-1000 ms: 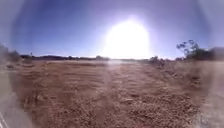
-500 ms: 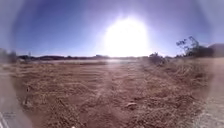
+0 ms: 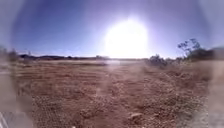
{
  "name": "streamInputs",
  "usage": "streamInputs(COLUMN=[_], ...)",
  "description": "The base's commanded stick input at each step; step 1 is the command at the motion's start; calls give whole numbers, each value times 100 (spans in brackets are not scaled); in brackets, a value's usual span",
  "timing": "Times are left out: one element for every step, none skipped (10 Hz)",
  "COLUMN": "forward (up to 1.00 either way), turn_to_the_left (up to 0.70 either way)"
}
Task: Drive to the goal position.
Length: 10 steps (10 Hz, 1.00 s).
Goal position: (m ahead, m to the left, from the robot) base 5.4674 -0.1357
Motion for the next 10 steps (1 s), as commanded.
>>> streamInputs(forward=[50, 50, 50, 50, 50, 50, 50, 50, 50, 50], turn_to_the_left=[0, 0, 0, 0, 0, 0, 0, 0, 0, 0])
